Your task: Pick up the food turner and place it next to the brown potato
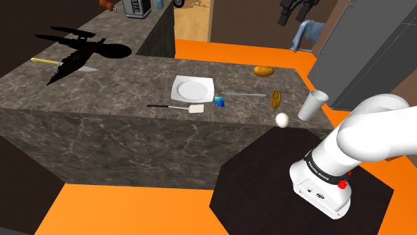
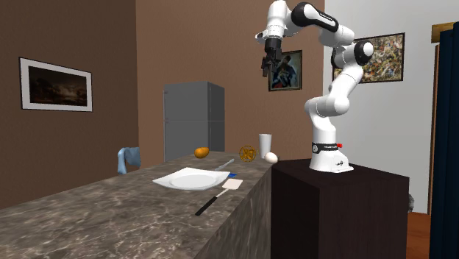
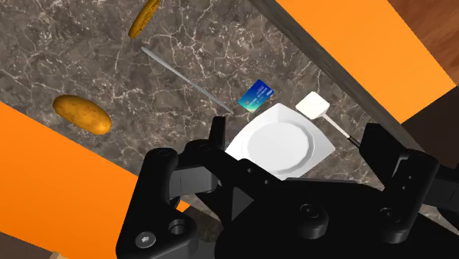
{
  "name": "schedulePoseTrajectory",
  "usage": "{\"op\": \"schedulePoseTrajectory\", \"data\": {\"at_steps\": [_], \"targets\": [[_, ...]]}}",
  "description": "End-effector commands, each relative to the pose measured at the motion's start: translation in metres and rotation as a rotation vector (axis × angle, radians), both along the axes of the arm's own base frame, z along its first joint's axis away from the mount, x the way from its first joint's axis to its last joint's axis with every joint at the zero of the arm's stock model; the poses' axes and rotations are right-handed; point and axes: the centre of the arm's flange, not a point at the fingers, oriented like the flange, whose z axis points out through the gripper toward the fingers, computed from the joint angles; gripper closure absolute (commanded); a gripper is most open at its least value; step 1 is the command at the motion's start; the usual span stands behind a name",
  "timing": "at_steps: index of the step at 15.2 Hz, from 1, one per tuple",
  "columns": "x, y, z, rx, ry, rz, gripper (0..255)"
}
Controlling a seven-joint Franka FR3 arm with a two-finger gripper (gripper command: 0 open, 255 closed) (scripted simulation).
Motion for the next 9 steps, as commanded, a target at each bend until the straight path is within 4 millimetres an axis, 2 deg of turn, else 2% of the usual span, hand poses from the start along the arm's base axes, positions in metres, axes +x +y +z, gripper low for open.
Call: {"op": "schedulePoseTrajectory", "data": {"at_steps": [1, 9], "targets": [[0.000, 0.000, 0.000, 0.000, 0.000, 0.000, 0], [0.072, 0.017, -0.074, 0.008, -0.001, 0.159, 0]]}}
